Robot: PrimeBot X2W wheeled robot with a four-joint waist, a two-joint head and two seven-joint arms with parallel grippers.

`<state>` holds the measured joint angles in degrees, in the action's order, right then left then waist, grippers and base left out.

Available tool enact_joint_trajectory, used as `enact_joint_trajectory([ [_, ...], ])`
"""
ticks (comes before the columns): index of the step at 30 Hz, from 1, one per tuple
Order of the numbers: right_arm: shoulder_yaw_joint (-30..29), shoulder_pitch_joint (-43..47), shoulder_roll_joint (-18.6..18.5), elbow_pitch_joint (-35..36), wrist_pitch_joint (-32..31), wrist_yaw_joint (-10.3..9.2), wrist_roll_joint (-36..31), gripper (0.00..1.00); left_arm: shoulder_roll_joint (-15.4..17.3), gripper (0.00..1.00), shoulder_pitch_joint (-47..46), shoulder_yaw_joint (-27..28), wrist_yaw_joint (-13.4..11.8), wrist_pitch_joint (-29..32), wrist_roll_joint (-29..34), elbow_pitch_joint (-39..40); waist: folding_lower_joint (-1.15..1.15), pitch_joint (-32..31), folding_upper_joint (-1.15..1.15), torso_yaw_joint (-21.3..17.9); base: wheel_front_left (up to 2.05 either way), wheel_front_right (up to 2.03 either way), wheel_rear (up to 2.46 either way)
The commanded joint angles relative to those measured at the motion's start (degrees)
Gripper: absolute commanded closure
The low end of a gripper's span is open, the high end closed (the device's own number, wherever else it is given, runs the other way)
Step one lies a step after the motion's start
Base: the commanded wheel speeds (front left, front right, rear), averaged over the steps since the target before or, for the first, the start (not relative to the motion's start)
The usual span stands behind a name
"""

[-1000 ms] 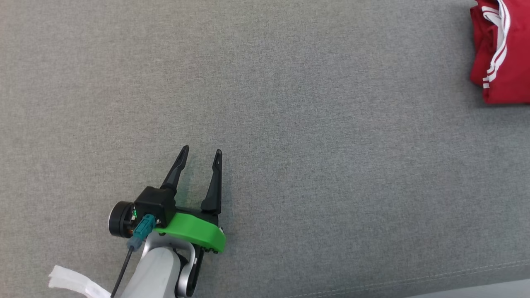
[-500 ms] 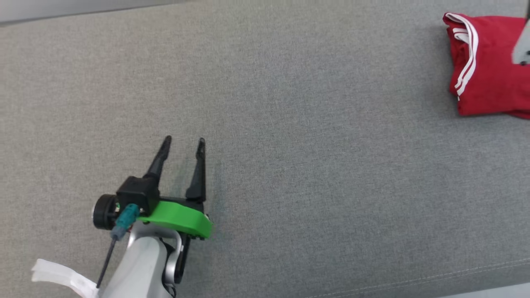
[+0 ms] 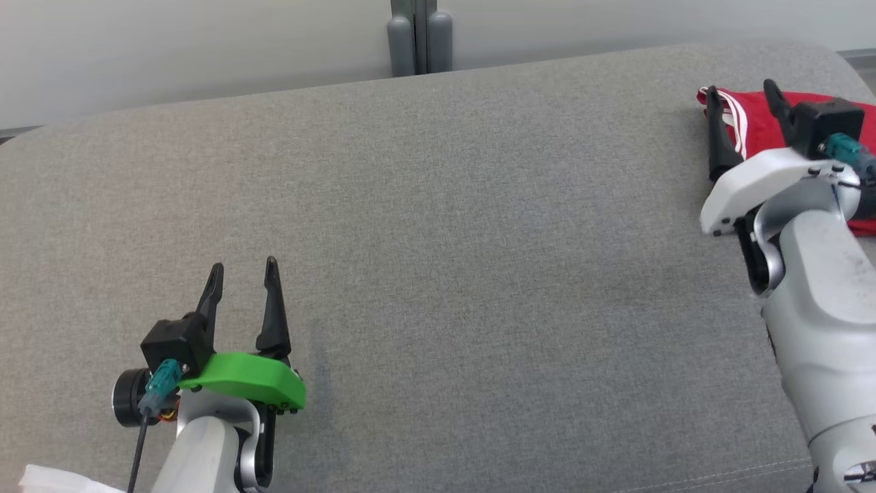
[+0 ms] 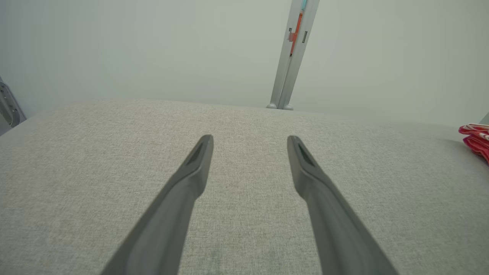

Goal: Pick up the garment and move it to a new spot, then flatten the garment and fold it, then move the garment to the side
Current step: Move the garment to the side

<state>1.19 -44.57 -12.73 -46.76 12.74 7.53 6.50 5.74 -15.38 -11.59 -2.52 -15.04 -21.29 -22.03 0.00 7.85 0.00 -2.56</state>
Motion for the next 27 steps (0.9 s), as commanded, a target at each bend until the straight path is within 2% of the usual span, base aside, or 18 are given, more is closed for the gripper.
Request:
enact_joint_trajectory([
  [1, 0.25, 2.9, 1.26, 1.67, 0.73, -0.1, 0.91, 0.0, -0.23, 0.0, 1.26, 0.56, -0.16, -0.13, 0.22, -0.02, 0.0, -2.15, 0.0, 0.85, 0.0, 0.0, 0.0],
  [14, -1.94, 27.43, 9.22, 21.72, 2.09, -0.1, -1.64, 0.0, -2.01, 0.0, 9.24, 1.71, 1.1, -0.14, 0.7, 2.45, 0.0, -6.21, 0.0, 2.66, 0.0, 0.0, 0.0],
  [20, 1.28, 36.82, 9.76, 30.06, 0.63, -0.1, 2.1, 0.0, -2.41, 0.0, 12.05, 1.11, 1.26, -0.08, 0.25, 3.91, 0.0, -7.36, 0.0, 3.15, 0.0, 0.0, 0.0],
  [27, 2.36, 41.43, 9.76, 36.26, -0.62, -0.1, 3.66, 0.0, -2.57, 0.0, 12.8, 0.71, 0.49, -0.08, 0.62, 4.67, 0.0, -7.98, 0.0, 2.97, 0.0, 0.0, 0.0],
])
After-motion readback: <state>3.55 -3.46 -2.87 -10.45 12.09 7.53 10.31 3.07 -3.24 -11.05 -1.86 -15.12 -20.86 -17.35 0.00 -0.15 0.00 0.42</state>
